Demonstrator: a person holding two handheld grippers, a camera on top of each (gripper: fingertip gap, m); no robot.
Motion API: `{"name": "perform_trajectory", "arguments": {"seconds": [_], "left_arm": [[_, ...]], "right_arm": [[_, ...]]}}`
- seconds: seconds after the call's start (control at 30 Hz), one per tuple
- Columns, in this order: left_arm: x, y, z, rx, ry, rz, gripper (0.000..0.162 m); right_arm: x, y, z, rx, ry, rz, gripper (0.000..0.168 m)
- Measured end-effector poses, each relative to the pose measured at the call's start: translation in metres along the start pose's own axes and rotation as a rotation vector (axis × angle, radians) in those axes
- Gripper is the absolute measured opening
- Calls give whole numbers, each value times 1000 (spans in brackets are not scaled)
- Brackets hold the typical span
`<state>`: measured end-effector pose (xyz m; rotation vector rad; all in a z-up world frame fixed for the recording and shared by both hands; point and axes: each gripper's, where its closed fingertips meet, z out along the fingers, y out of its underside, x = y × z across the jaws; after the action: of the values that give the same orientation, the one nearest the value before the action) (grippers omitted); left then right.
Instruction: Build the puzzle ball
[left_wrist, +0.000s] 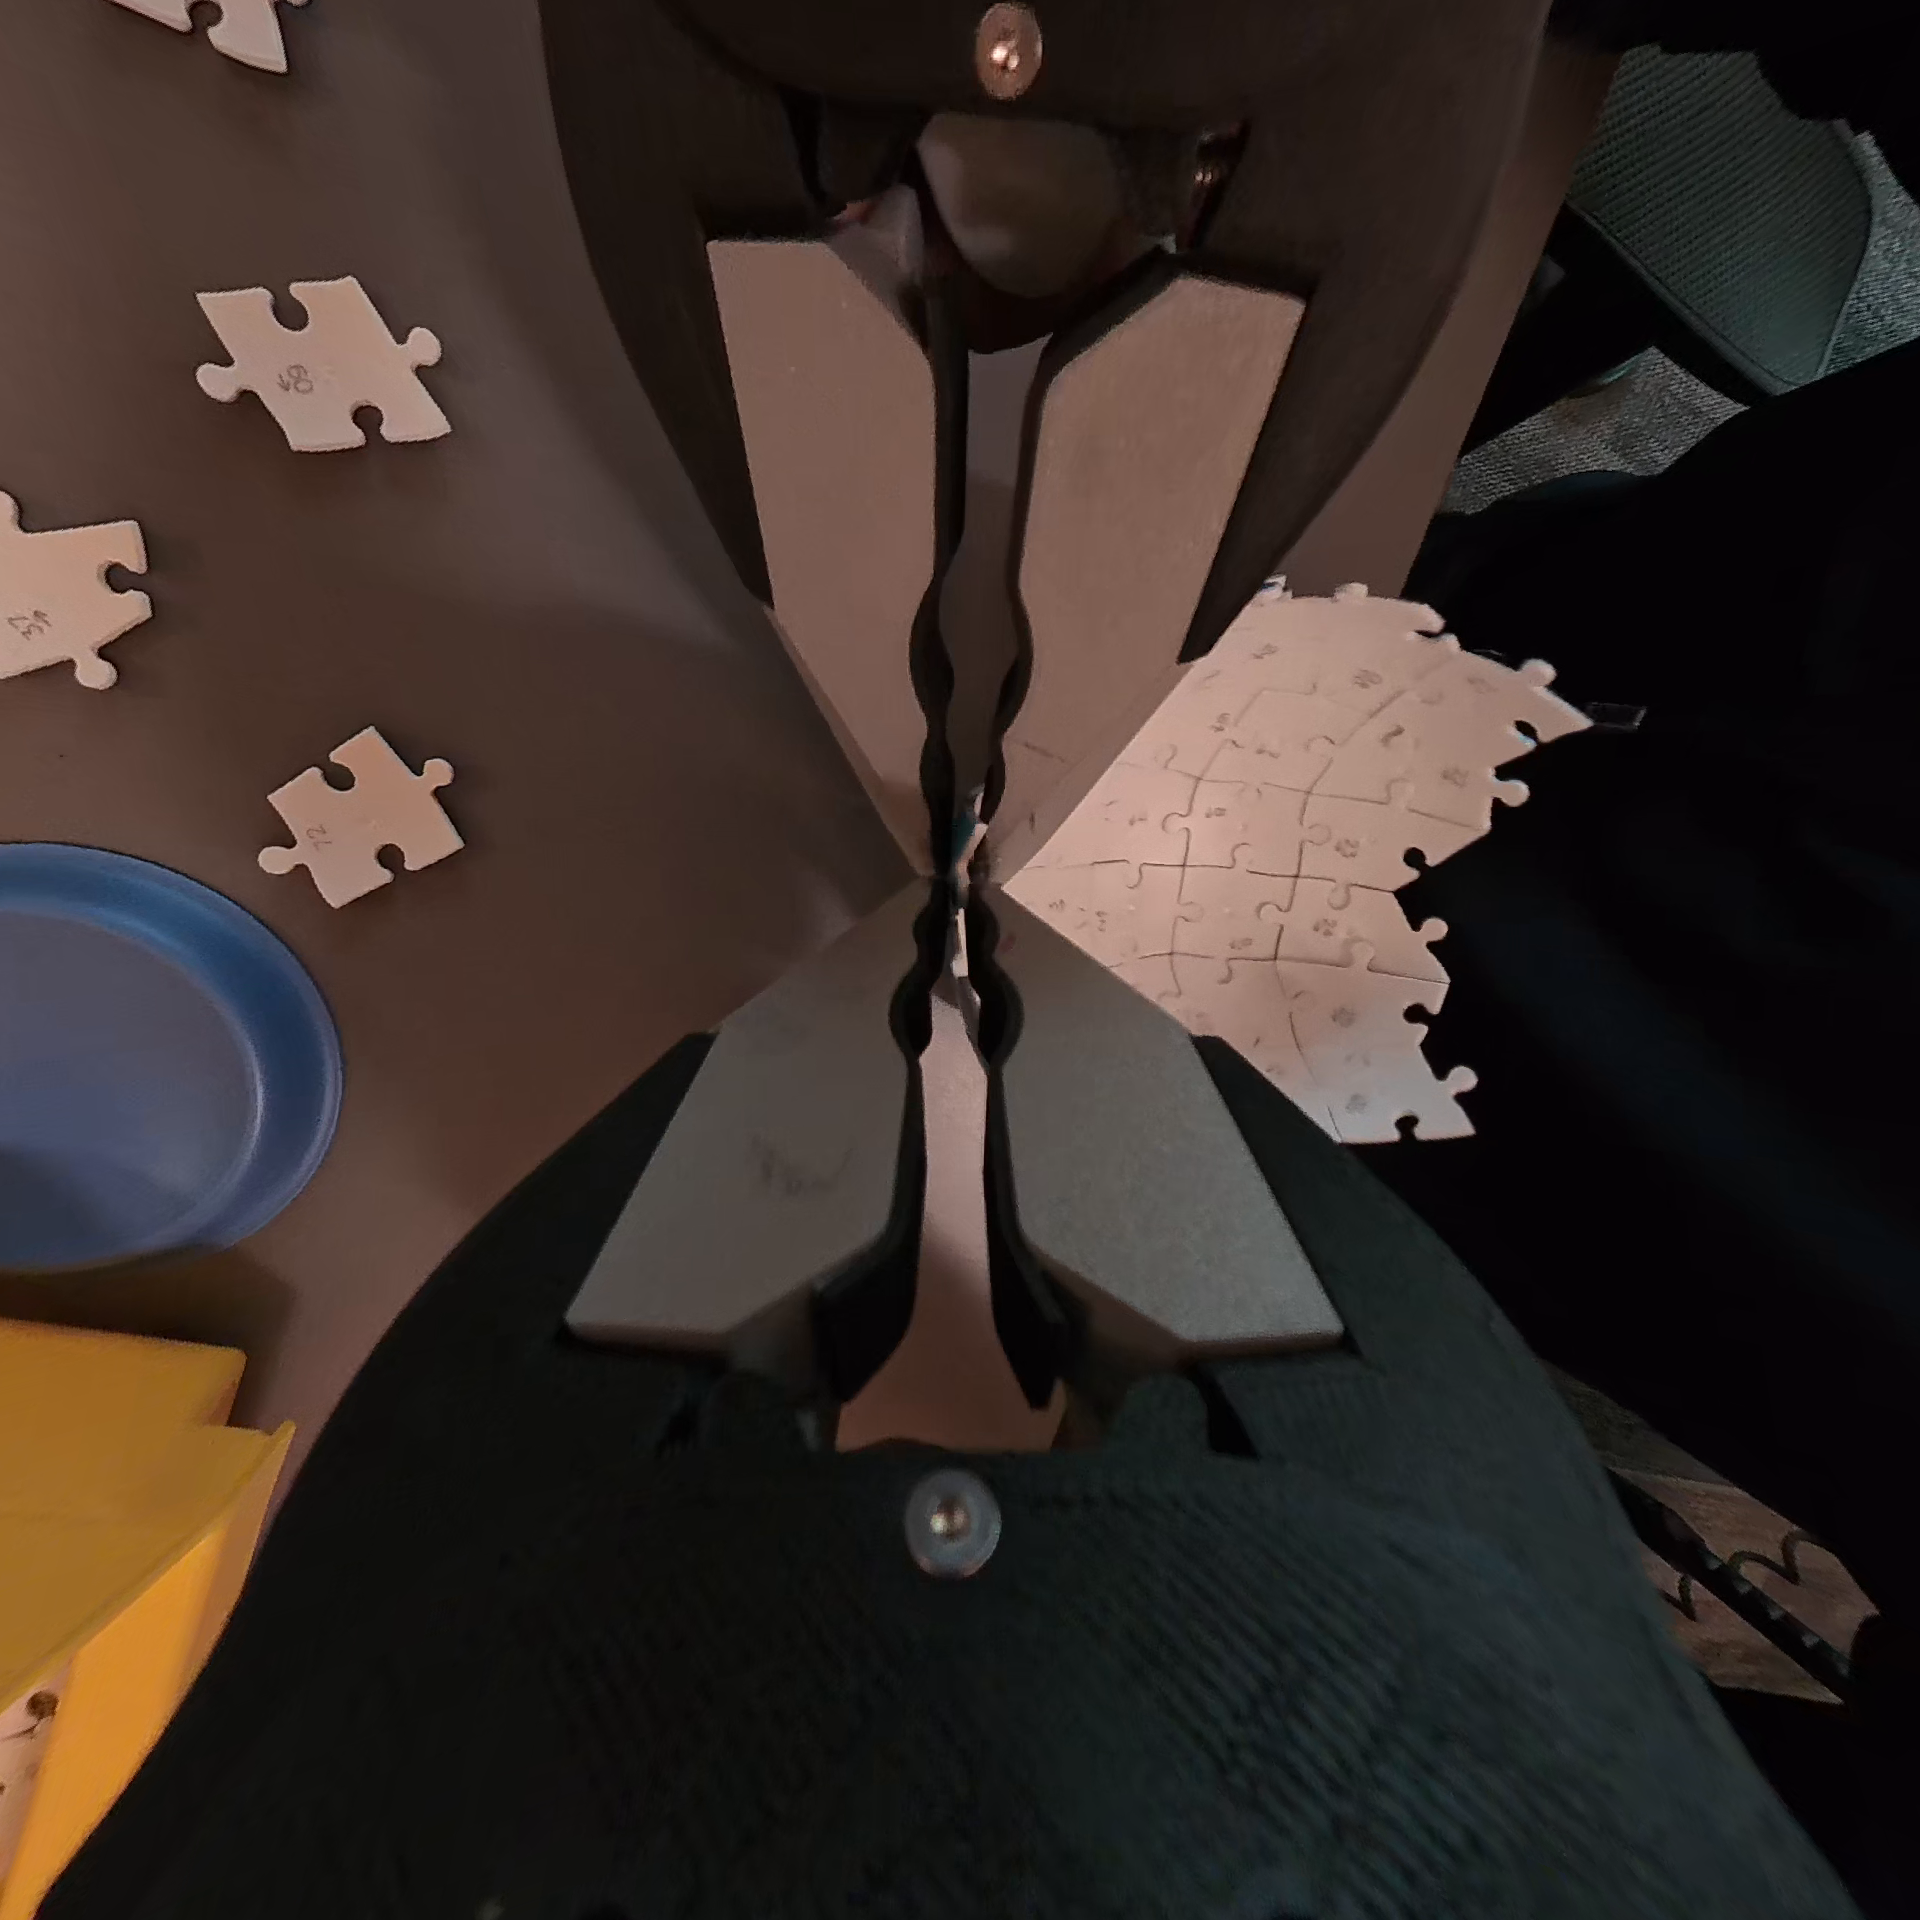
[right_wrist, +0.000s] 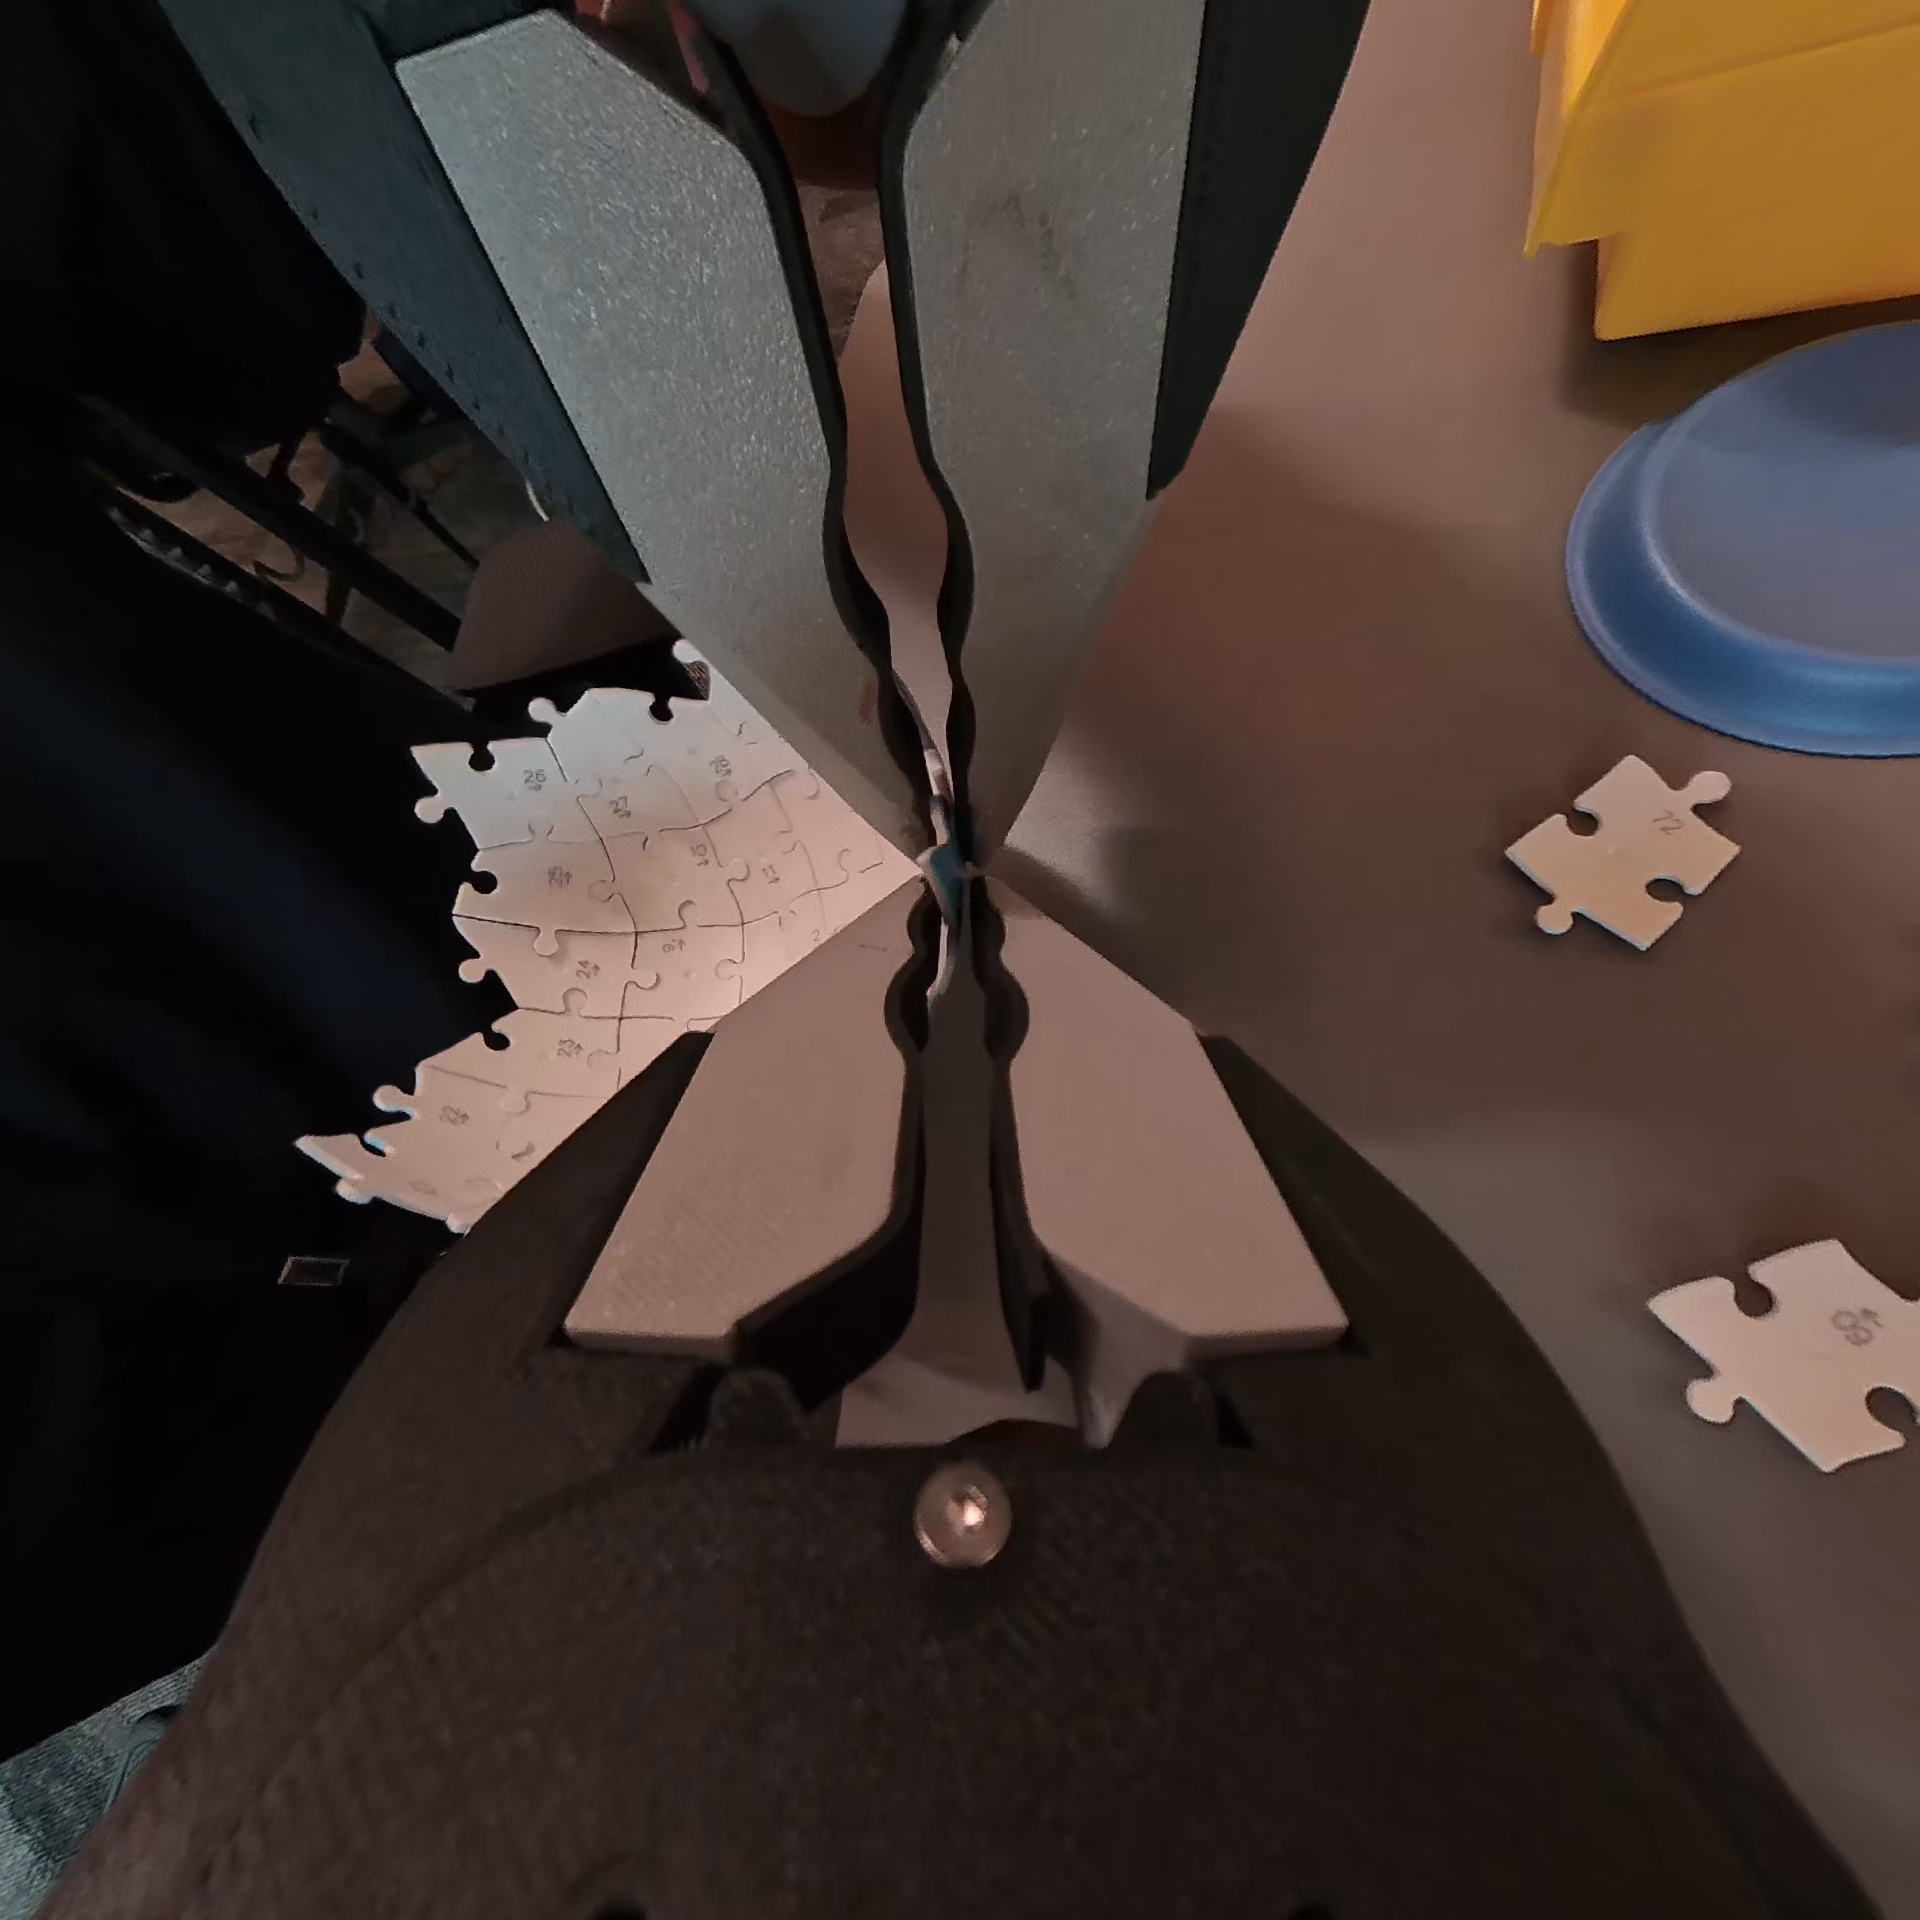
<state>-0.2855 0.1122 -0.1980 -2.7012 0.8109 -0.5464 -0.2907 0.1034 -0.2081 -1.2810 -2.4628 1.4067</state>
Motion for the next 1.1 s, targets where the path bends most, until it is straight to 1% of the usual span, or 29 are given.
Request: {"name": "perform_trajectory", "arguments": {"seconds": [0.47, 0.7, 0.87, 1.1], "left_arm": [[1, 1, 0, -1, 10, -12, 3], [5, -1, -16, 40, 43, -37, 0], [5, 2, -14, 23, 33, -38, 0], [2, 7, -11, -3, 24, -47, 0]], "right_arm": [[-2, 0, 5, -8, -13, -6, 1], [-1, 2, 6, -17, -3, -4, 1], [-3, 0, 6, -17, -5, -9, 0], [-5, 5, 10, -42, -41, 63, 0]]}}
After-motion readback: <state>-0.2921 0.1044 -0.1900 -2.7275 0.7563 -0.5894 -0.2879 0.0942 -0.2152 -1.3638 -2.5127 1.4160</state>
